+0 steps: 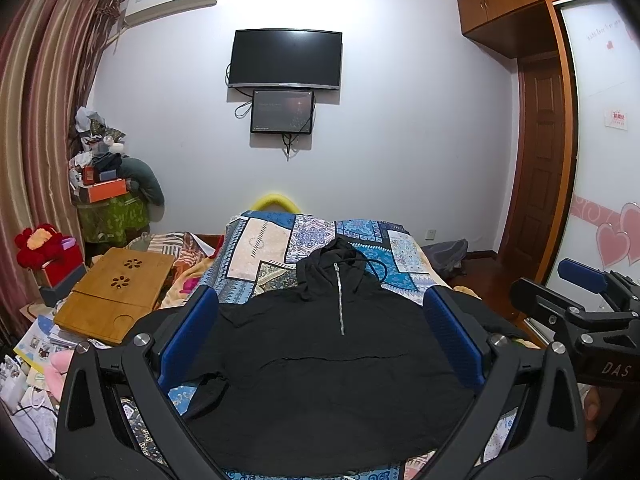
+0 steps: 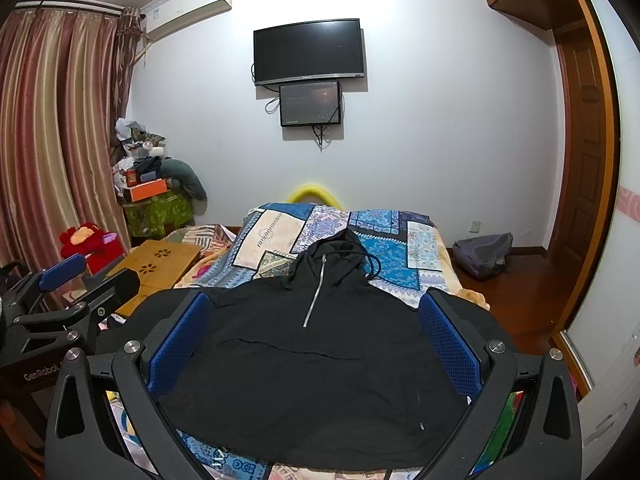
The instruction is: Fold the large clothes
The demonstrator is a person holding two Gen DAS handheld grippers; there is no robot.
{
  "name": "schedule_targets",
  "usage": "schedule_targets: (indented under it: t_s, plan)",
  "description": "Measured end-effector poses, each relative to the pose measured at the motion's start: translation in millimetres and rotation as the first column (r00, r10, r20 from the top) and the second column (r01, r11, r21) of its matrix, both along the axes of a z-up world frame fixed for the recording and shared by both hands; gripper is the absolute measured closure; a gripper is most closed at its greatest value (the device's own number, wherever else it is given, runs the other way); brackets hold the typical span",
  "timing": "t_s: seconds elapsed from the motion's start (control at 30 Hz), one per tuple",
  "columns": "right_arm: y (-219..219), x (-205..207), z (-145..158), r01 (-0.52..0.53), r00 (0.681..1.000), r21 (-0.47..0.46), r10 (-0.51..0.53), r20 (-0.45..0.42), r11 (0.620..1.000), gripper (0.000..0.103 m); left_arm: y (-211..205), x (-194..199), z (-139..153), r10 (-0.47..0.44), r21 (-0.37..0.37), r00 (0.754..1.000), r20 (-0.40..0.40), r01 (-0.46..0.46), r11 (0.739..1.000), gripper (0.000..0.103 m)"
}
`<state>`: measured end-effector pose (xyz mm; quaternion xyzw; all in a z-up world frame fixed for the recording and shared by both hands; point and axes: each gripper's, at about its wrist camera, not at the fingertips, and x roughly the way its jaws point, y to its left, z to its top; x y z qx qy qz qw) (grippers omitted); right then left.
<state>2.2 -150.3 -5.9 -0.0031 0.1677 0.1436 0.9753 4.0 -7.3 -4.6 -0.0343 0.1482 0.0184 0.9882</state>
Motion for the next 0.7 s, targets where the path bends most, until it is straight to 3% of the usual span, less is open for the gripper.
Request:
schedule_targets:
  t_s: [0.7]
  plan:
    - [-0.3,0.4,-2.5,-0.001,1.0,-0.001,0.001,-0.009,1.0,0.0,6.3,5.6,-7.3,-0.001,-0.019,1.0,-0.021,0.0,1.0,0.0]
